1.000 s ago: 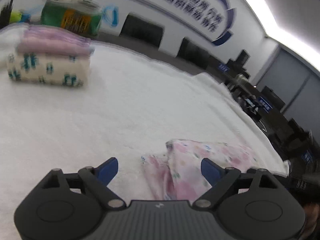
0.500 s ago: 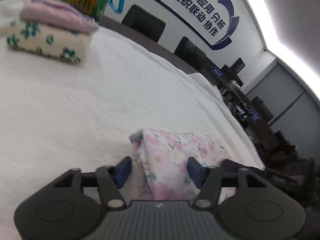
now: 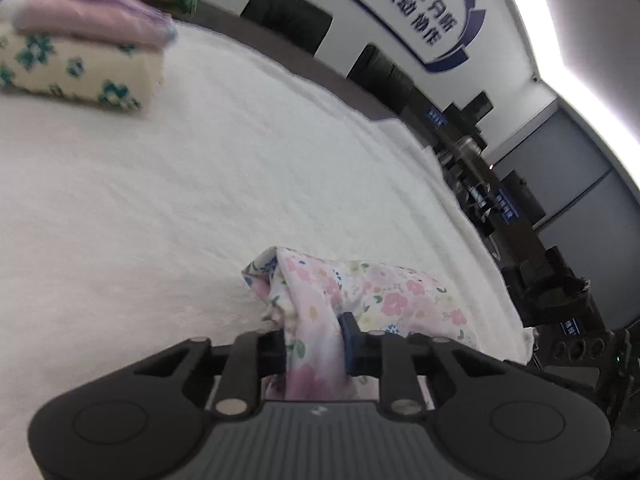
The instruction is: Fold clothes
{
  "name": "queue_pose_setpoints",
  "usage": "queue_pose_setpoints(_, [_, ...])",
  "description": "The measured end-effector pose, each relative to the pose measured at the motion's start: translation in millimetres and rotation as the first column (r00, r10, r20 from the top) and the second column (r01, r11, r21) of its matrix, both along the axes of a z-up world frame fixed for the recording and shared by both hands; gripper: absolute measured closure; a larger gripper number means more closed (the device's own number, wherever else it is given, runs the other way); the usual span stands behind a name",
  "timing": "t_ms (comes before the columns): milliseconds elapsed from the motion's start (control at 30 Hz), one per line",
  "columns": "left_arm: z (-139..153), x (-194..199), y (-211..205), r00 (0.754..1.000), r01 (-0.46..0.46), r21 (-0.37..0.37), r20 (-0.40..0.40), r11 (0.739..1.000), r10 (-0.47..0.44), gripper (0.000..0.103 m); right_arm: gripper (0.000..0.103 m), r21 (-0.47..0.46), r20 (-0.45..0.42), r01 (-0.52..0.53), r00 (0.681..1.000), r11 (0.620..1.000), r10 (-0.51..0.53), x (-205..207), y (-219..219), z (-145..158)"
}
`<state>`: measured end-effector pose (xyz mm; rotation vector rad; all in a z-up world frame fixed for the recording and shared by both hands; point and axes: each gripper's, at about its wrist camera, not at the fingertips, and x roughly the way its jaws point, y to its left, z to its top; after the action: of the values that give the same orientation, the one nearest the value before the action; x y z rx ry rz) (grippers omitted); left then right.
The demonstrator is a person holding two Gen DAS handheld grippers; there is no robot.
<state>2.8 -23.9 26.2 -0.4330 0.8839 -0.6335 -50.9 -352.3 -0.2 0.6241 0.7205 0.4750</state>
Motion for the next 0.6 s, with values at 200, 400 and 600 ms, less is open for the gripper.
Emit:
queue_pose_setpoints(200, [22, -35, 56, 0.994, -0.090, 0.036, 0.061, 0.995, 0.088, 0.084, 0.090, 0.077, 0.038, -0.119, 0.993, 0.990, 0.116, 6, 42, 16])
queue_pose_setpoints(400, [-14, -50, 70, 0.988, -0.153, 0.052, 0.037, 0.987, 0.151, 0.064, 0.067, -0.083, -0.038, -0.139, 0.990, 0.987, 0.136, 7, 74, -5])
queue_pose_setpoints(600, [0, -50, 85, 0.990, -0.133, 0.040, 0.050, 0.990, 0.131, 0.041, 0.050, -0.132, 0.028, -0.049, 0.998, 0.990, 0.054, 0, 59, 13])
